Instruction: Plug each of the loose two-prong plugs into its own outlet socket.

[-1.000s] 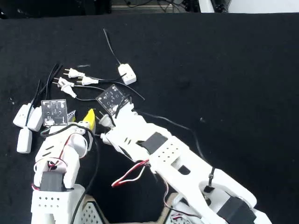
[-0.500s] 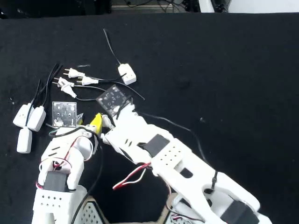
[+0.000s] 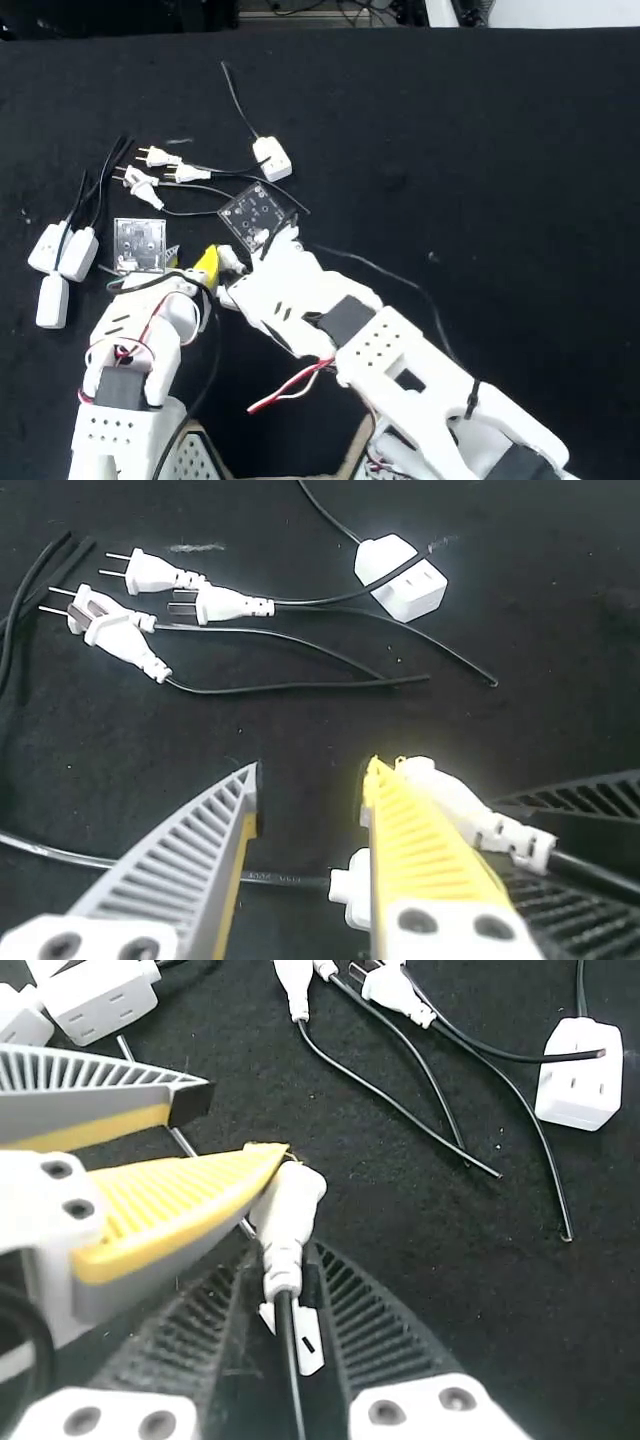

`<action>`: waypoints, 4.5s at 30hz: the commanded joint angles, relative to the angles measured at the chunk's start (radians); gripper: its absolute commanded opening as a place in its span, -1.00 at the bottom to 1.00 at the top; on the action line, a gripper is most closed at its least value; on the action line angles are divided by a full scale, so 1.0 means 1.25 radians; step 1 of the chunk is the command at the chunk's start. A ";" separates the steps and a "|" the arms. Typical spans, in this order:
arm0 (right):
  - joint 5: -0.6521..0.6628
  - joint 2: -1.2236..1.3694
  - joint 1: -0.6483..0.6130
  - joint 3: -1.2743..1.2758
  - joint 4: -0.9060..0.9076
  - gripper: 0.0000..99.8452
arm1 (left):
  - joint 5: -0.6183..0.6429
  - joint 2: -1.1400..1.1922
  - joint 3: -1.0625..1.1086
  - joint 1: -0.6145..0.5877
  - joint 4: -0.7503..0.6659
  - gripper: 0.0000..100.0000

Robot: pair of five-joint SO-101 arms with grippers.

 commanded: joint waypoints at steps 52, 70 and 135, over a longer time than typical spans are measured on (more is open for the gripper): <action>-0.151 -0.039 -0.010 0.029 -0.106 -0.98 | -0.007 0.009 0.025 0.045 -0.006 -0.64; -0.182 -0.040 -0.009 0.029 -0.104 -0.98 | -0.006 0.007 0.031 0.045 -0.007 -0.64; 0.074 0.218 0.069 -0.500 0.611 -0.98 | 0.006 0.312 -0.195 -0.091 0.042 -0.63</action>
